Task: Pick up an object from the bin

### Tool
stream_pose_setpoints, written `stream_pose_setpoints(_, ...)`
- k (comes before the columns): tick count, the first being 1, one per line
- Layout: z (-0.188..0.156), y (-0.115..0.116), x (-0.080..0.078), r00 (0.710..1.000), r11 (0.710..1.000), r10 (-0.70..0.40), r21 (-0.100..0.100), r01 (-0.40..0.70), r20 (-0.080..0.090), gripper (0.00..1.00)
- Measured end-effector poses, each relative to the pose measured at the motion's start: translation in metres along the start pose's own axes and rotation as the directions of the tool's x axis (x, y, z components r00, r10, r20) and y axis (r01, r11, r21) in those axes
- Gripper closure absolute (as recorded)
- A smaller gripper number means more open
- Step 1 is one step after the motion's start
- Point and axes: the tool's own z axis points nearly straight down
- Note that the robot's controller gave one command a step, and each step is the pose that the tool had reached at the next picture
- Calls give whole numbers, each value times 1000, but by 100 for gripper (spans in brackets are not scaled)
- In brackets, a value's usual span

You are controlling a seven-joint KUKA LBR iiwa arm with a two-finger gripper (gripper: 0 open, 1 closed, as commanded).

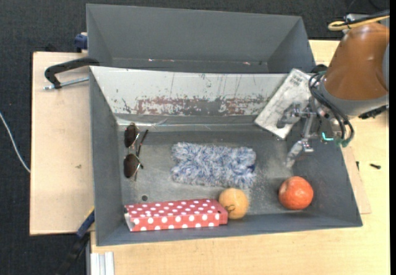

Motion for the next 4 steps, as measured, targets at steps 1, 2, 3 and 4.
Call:
stream_pose_setpoints(1,0,0,0,1000,1000,-1,0,1,0,0)
stream_pose_setpoints(2,48,30,7,1000,1000,-4,2,4,7,0)
stream_pose_setpoints(3,77,53,8,998,998,56,-1,-56,-4,0)
stream_pose_setpoints(4,74,95,15,995,995,-98,0,98,7,100)
